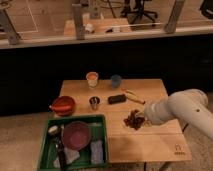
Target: Place grapes in table surface
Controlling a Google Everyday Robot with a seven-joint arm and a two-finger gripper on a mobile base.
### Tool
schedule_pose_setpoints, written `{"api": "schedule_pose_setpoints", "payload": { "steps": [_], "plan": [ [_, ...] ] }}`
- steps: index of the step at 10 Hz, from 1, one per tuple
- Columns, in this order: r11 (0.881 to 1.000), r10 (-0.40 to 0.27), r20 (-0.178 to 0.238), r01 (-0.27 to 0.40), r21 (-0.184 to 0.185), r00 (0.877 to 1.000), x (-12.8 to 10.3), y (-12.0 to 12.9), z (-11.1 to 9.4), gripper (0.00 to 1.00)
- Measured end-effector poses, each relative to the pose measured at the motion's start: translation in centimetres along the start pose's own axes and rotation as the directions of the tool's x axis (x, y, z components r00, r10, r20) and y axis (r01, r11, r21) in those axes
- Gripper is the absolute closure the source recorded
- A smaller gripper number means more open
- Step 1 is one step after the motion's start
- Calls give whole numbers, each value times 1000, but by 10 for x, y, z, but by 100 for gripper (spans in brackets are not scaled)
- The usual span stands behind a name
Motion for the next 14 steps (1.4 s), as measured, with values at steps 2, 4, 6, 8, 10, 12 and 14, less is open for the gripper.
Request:
{"api": "schedule_pose_setpoints", "payload": {
  "steps": [2,4,6,8,10,12,14],
  "plan": [
    [999,18,16,-19,32,1000,-3,-9,-19,100],
    [999,43,18,-44,24,999,-3,-13,-21,100],
    [997,72,-9,-72,-29,997,1,-13,2,100],
    [990,110,-32,-113,-81,993,12,-2,36,100],
    [976,156,-57,-162,-143,986,31,13,85,100],
    [957,197,-92,-212,-198,976,50,27,123,88],
    [935,229,-144,-259,-242,963,64,35,147,69]
  ]
}}
